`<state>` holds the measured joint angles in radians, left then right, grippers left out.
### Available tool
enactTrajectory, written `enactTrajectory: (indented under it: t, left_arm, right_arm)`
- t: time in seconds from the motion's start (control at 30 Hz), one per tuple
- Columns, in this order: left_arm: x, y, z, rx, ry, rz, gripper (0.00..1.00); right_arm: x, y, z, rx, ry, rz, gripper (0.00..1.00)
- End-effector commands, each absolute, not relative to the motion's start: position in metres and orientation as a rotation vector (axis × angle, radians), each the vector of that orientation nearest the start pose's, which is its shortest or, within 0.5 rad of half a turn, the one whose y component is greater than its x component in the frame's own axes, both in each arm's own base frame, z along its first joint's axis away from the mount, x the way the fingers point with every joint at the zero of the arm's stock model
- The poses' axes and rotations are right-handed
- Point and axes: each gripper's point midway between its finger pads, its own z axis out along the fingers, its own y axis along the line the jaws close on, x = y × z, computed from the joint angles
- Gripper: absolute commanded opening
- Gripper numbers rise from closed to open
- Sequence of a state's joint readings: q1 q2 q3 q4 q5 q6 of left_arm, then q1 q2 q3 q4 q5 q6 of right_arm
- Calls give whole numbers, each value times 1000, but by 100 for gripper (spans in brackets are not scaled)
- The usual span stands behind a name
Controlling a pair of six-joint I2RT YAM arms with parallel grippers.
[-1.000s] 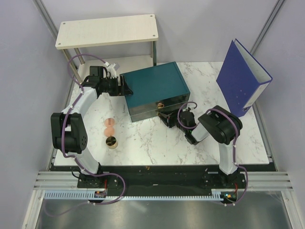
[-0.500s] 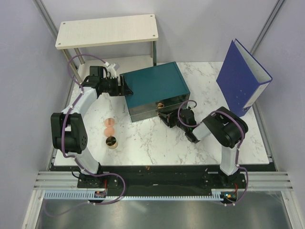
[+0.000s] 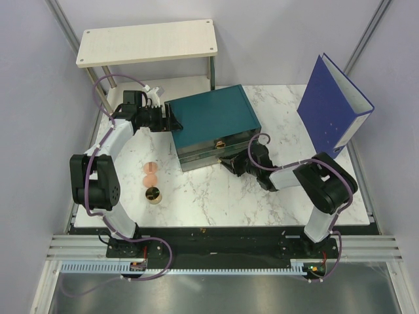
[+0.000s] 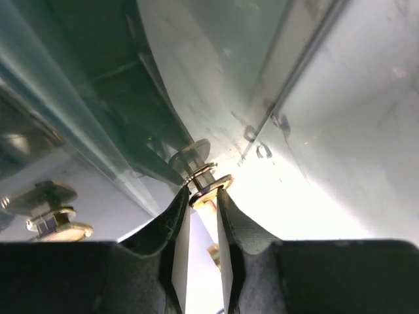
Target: Organize the makeup
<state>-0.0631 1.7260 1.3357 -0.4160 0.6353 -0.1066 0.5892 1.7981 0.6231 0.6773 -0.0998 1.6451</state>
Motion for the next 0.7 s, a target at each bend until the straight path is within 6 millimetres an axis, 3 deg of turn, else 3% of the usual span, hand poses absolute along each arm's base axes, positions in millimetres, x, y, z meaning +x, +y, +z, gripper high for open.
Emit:
enactTrajectory:
  t: [0.0, 0.27, 0.3, 0.47, 0.67]
  left_arm:
    - [387, -127, 96, 277, 2545, -779, 78]
    - [390, -128, 98, 271, 2543, -785, 78]
    - [391, -128, 98, 271, 2543, -785, 78]
    - [393, -128, 98, 272, 2550, -783, 78]
    - [393, -127, 96, 272, 2555, -780, 78]
  right_arm:
    - [266, 249, -35, 1261, 2550, 843, 0]
    - [235, 229, -32, 1294, 2648, 723, 0]
    - [224, 221, -36, 1327, 2676, 657, 0]
    - [209, 205, -28, 1371, 2663, 601, 0]
    - [206, 199, -13, 1370, 2628, 619, 0]
